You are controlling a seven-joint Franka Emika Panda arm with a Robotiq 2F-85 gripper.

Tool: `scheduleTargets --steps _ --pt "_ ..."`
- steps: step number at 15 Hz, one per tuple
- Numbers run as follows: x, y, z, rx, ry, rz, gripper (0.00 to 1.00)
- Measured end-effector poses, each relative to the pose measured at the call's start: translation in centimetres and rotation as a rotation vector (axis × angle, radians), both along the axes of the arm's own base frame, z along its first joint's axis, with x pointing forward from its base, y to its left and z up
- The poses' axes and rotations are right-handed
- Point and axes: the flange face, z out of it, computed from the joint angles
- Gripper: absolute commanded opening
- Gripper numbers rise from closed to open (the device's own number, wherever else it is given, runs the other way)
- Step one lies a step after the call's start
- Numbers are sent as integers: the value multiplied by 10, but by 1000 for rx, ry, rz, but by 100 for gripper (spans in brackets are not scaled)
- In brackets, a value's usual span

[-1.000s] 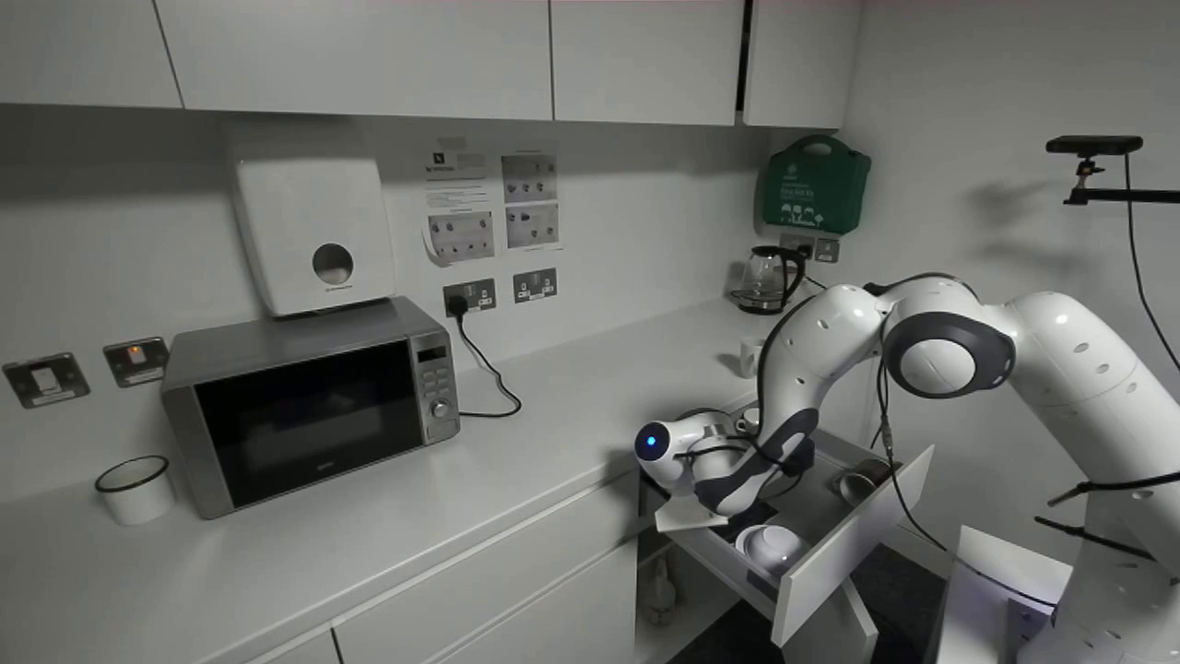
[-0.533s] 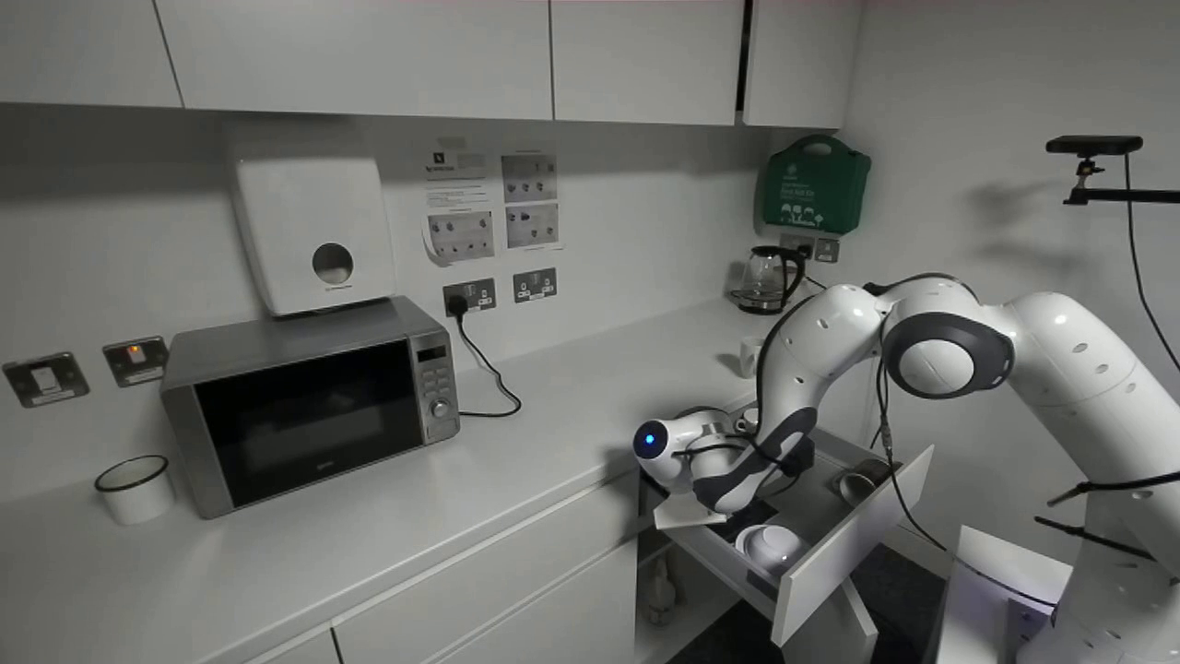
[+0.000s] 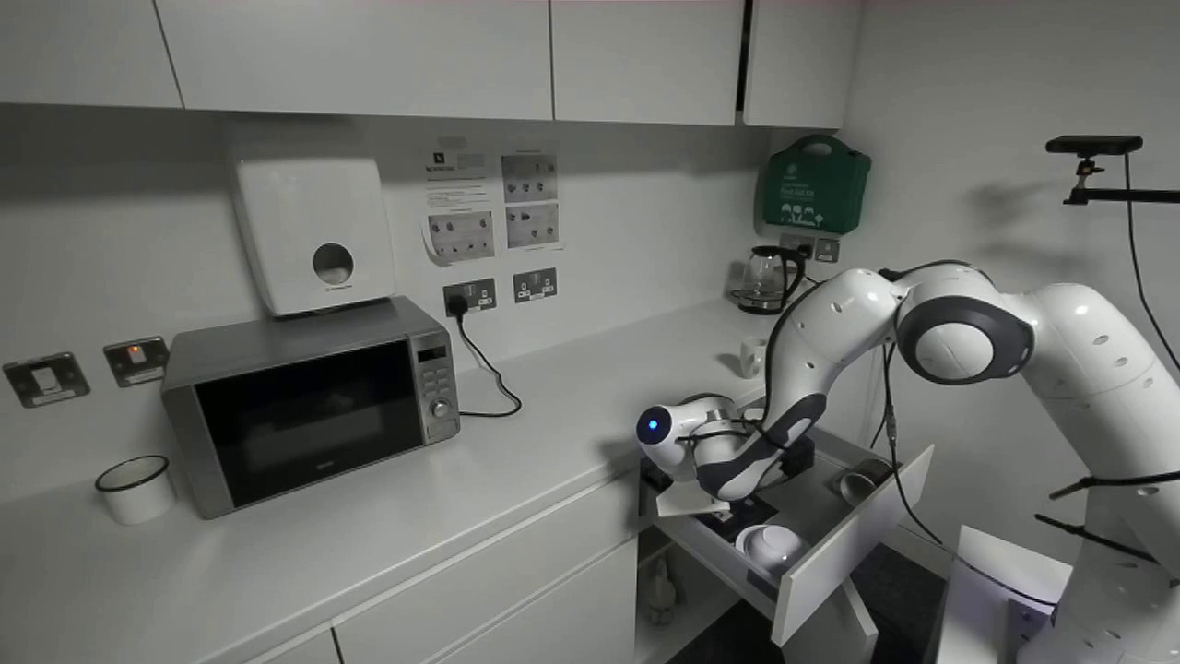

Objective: Put the black and white mugs inside the drawer

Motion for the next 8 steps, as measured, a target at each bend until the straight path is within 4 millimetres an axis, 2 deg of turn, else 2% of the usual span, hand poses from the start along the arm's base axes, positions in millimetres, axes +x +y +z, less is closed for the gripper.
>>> scheduleTargets --steps 3,8 --pt "-16 -4 38 52 5 -7 100" --pt "-50 -21 119 157 13 45 100"
